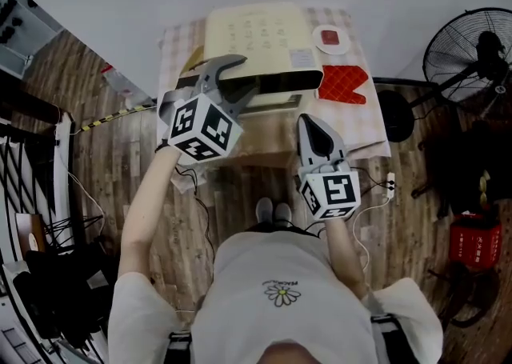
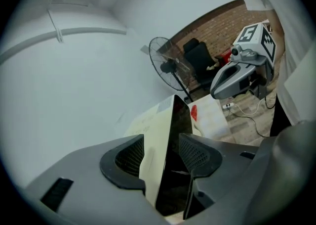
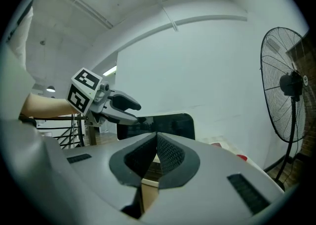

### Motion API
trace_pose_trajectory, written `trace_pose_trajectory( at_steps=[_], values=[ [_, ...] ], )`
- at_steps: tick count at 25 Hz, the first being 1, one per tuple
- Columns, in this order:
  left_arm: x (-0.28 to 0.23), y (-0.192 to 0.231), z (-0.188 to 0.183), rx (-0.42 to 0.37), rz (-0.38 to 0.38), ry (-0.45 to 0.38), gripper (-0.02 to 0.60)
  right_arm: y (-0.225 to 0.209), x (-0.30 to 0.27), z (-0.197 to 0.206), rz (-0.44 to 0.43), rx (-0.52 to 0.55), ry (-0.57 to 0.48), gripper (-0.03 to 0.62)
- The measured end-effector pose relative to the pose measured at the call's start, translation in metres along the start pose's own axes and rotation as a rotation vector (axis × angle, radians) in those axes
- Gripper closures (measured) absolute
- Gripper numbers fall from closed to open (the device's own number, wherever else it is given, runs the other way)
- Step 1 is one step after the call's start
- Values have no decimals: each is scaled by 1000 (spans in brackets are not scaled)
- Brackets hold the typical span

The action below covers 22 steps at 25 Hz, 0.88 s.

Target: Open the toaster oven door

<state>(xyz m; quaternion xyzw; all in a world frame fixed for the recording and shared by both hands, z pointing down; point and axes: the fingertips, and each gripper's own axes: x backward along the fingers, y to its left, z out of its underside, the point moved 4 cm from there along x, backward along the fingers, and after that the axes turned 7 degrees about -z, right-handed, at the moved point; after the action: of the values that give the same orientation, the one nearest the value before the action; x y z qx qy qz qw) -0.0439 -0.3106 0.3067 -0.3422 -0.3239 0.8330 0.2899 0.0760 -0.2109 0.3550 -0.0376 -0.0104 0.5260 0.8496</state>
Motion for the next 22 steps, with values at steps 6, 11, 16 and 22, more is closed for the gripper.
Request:
trace_pose_trajectory(
  at_steps=[6, 11, 16, 22],
  values=[
    [-7, -4, 13, 33, 46, 7, 385, 1, 4, 5, -1, -4, 11, 585],
    [-9, -5, 14, 28, 70, 12, 394, -3, 5, 10, 5, -17, 23, 585],
    [-11, -2, 13, 50, 96, 21, 394, -6, 4, 15, 12, -55, 27, 585],
    [-10, -3, 13, 59, 105, 23, 394, -14, -10, 15, -37, -124, 20, 583]
  ],
)
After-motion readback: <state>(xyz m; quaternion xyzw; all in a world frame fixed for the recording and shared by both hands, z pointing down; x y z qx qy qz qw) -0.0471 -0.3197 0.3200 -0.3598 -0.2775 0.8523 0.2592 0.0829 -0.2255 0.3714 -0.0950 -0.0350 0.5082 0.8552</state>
